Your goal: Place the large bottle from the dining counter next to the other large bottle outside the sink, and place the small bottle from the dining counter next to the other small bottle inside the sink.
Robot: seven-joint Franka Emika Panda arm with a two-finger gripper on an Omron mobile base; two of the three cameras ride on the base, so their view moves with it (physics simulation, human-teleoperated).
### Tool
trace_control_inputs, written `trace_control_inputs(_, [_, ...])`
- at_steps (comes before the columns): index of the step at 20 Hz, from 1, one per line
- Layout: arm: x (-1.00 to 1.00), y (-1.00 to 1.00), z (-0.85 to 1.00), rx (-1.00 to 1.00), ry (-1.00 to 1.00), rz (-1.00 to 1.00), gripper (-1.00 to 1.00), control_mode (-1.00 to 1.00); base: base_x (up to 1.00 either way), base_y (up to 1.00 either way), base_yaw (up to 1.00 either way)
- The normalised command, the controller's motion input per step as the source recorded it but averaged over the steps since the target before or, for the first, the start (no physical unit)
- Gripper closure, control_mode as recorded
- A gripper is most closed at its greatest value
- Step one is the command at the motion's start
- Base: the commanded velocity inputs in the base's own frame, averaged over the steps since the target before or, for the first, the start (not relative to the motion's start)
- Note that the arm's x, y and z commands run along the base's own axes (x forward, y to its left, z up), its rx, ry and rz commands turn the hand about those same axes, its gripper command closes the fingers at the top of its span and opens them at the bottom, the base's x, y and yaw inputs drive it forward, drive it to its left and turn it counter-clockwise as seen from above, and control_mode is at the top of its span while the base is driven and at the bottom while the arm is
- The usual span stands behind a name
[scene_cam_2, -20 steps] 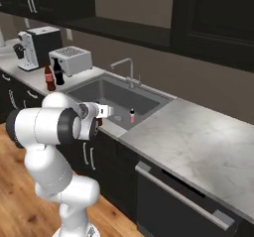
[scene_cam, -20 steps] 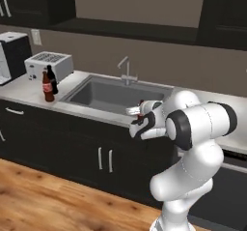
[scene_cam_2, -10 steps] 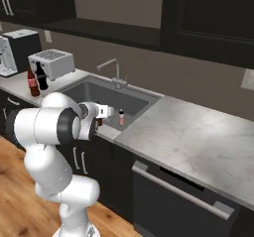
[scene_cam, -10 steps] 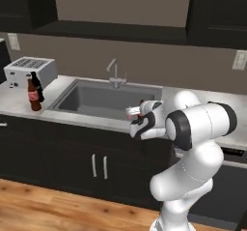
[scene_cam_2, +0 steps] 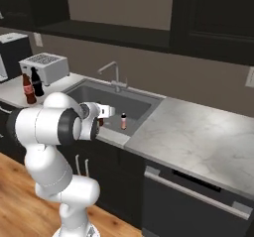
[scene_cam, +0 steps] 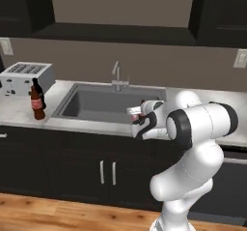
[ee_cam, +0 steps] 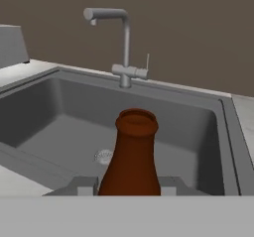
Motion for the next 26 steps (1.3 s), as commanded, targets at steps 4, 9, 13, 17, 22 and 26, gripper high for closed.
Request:
trace_control_inputs(4, [0.00,0.00,0.00,0.00,0.00,0.00,1.00,1.00,0.04,0.48,-0.19])
trace_control_inputs(9, [0.00,0.00,0.00,0.00,0.00,0.00,1.00,1.00,0.05,0.48,-0.20])
trace_control_inputs(13, [0.00,0.00,0.00,0.00,0.00,0.00,1.00,1.00,0.01,0.47,-0.21])
trace_control_inputs(17, [0.00,0.00,0.00,0.00,0.00,0.00,1.00,1.00,0.07,0.37,-0.20])
trace_control_inputs(22, [0.00,0.00,0.00,0.00,0.00,0.00,1.00,1.00,0.16,0.33,-0.20])
trace_control_inputs(26, [0.00,0.00,0.00,0.00,0.00,0.00,1.00,1.00,0.26,0.26,-0.16])
